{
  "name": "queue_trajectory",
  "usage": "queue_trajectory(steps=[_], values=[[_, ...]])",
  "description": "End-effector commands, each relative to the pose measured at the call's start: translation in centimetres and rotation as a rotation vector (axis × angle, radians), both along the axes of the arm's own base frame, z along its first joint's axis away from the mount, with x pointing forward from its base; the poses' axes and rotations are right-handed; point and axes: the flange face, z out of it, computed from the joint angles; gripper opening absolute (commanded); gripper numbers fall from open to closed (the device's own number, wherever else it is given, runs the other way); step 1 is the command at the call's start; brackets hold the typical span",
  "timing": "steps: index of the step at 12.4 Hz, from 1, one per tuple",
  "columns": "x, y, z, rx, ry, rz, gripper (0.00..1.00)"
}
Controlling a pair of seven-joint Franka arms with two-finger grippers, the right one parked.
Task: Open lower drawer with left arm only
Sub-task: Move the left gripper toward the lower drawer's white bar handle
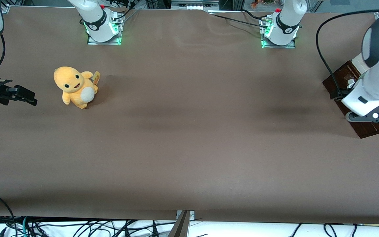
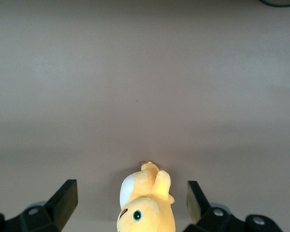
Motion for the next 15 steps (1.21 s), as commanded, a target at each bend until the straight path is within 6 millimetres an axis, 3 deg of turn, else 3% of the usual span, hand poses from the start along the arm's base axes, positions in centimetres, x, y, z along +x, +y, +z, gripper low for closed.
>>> queue_trajectory(steps=[1,7,15], values=[[0.7,-0.3,-1.9,0.078,0.008,0.054,1.0],[2.0,-0.9,-6.4,0.226,-0.005,0.154,1.0],[3.1,0.4,-11.6,0.414,-0.021,0.212,1.0]])
